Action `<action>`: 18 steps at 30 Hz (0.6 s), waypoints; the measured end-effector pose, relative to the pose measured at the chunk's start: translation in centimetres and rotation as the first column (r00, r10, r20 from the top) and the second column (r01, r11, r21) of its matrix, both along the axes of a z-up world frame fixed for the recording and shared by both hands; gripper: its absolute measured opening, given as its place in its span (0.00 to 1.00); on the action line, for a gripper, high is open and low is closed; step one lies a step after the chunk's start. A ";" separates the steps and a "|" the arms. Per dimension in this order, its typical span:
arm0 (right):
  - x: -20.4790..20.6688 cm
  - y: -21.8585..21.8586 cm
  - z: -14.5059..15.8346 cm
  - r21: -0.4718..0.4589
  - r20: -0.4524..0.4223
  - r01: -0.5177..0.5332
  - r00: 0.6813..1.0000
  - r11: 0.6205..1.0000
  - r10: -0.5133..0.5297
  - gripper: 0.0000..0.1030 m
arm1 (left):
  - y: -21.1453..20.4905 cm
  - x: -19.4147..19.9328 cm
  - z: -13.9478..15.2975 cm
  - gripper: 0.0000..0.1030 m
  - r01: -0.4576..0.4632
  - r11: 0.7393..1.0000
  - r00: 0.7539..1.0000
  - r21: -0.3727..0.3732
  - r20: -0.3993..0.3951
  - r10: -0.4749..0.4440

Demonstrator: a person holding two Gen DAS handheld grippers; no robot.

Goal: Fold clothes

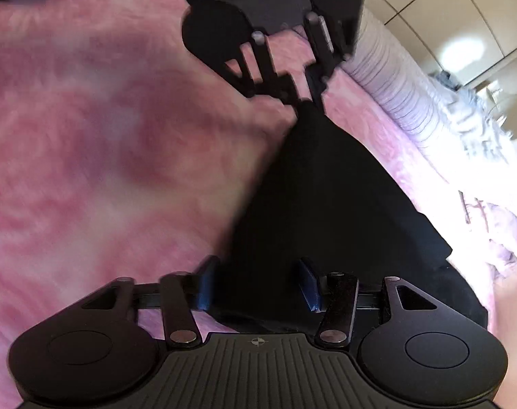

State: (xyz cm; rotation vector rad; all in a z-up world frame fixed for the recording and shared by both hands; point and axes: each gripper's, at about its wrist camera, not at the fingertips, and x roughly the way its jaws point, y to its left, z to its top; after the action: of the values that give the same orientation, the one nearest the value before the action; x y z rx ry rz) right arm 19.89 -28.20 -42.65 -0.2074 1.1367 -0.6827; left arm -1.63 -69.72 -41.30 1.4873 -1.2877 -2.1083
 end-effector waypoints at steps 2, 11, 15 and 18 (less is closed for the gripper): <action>-1.9 -0.8 0.6 0.032 0.050 0.012 0.999 0.999 -0.014 0.13 | -0.1 0.6 -1.1 0.11 0.027 1.000 0.999 0.002 0.021 -0.027; -5.9 -1.7 4.7 0.183 0.137 0.027 0.989 0.983 -0.053 0.07 | -3.7 4.3 0.0 0.05 -0.269 0.961 0.963 -0.068 -0.044 0.267; -5.6 -1.8 5.9 0.218 0.177 0.047 0.980 0.975 -0.087 0.07 | 1.5 3.6 0.2 0.53 -0.006 0.995 0.999 -0.096 -0.037 0.003; -5.8 -2.1 6.7 0.233 0.191 0.051 0.977 0.971 -0.097 0.07 | 4.5 1.7 -0.9 0.56 0.111 0.985 0.991 -0.133 -0.054 -0.119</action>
State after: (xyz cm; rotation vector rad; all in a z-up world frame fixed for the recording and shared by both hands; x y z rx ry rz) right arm 14.12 -30.32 -35.96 0.0984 1.0218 -0.6193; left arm 0.09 -65.18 -42.20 1.3133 -1.4895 -2.0774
